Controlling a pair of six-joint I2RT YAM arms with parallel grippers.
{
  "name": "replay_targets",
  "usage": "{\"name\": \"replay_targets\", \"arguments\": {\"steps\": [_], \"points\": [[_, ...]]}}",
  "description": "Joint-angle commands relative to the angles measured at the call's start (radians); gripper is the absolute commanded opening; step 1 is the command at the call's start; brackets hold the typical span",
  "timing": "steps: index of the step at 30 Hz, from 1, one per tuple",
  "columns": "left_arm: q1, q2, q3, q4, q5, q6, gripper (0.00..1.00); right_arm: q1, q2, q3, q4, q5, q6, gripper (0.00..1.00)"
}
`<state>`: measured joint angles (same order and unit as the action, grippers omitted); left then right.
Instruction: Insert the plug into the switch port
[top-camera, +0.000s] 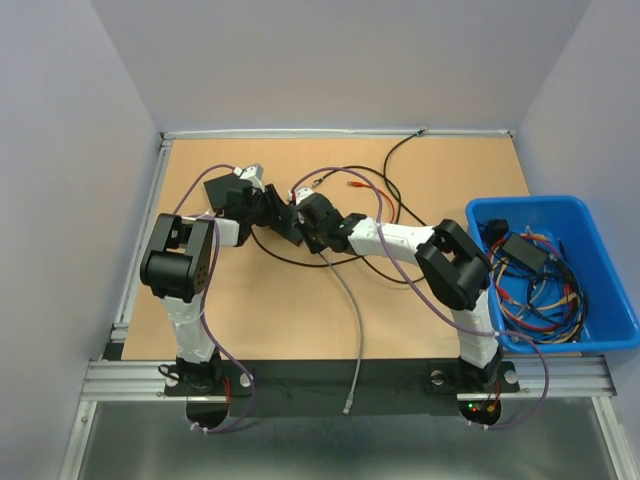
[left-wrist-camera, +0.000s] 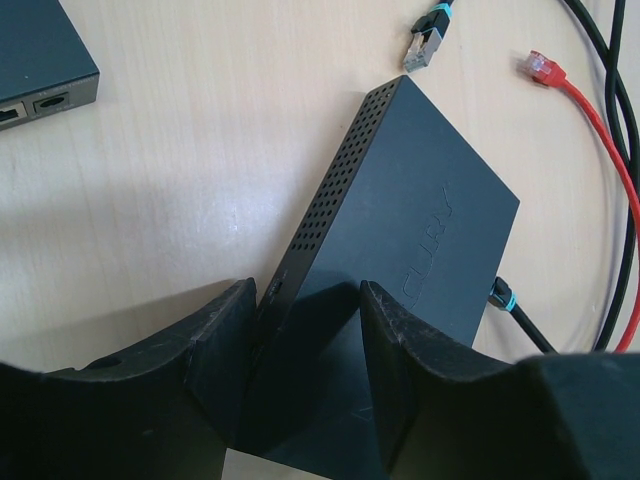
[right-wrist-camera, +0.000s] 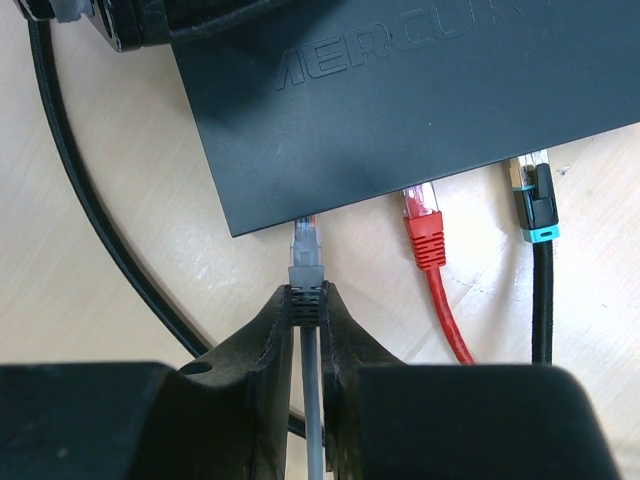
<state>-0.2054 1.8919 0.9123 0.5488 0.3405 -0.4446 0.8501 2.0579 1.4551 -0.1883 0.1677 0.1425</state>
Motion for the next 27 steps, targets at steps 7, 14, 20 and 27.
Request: {"name": "replay_targets", "arguments": {"steps": [7,14,20,27], "points": [[-0.017,0.018,0.008,-0.113,0.101,0.027,0.56,-0.005,-0.019,-0.019,0.248,0.007,-0.035,0.0],[-0.017,0.024,0.01,-0.138,0.137,0.043,0.55,-0.006,0.008,-0.009,0.27,0.003,-0.067,0.01],[-0.017,0.039,0.013,-0.139,0.164,0.041,0.56,-0.005,0.039,-0.016,0.302,-0.037,-0.093,0.0],[-0.017,0.049,0.017,-0.139,0.176,0.041,0.56,-0.005,0.084,-0.018,0.34,-0.056,-0.121,0.0]]}}
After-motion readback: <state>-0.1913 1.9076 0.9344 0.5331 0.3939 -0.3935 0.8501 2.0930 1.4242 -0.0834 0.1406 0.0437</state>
